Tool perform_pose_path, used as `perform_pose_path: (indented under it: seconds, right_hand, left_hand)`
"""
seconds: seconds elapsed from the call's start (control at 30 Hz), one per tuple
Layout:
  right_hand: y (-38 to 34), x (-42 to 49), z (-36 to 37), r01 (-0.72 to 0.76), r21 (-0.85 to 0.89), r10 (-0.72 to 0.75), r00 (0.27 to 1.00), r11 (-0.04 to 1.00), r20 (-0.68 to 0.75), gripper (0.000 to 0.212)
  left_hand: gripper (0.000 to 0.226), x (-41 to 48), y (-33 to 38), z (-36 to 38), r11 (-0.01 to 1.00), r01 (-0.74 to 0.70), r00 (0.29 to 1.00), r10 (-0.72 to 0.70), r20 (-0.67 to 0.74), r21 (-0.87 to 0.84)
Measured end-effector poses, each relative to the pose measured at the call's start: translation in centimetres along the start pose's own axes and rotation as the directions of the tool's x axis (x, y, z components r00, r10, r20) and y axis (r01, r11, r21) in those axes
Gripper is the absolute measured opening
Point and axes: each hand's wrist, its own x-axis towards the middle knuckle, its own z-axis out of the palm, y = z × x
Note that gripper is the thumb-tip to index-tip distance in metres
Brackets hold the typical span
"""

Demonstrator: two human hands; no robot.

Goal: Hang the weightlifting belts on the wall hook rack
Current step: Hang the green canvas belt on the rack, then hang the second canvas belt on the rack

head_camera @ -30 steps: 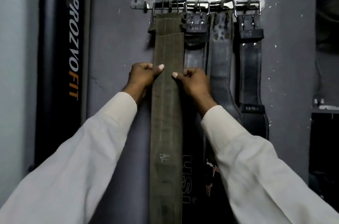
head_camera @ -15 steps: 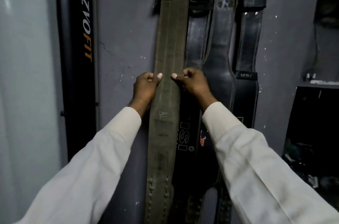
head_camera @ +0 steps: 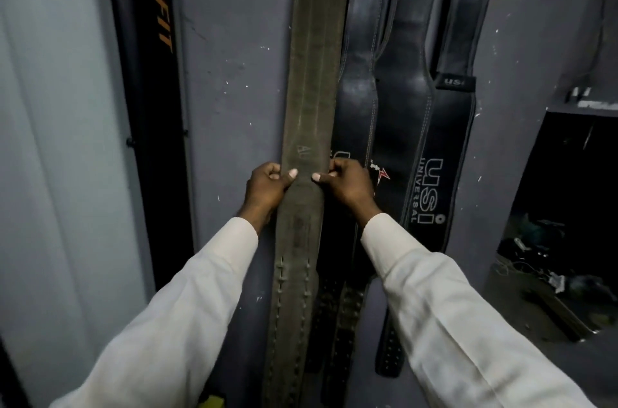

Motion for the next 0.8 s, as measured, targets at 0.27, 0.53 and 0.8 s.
perform_pose_path:
  seconds: [0.27, 0.53, 0.8]
  right_hand:
    - [8.1, -7.3, 4.4, -0.280, -0.045, 0.281, 0.959, 0.959, 0.040, 0.023]
    - [21.4, -23.9, 13.7, -0.513, -0.006, 0.467, 0.777, 0.858, 0.423, 0.019]
    - [40.3, -44.8, 26.0, -0.873, -0.096, 0.710, 0.321, 0.479, 0.627, 0.014]
  left_hand:
    - [0.029, -6.7, -10.9, -0.6, 0.939, 0.258, 0.966, -0.250, -0.063, 0.226]
    - [0.030, -22.9, -27.8, -1.0, 0.677, 0.736, 0.670, -0.730, 0.136, 0.010]
    - [0.019, -44.5, -51.3, -5.8, 0.215, 0.977, 0.215, -0.976, 0.021, 0.000]
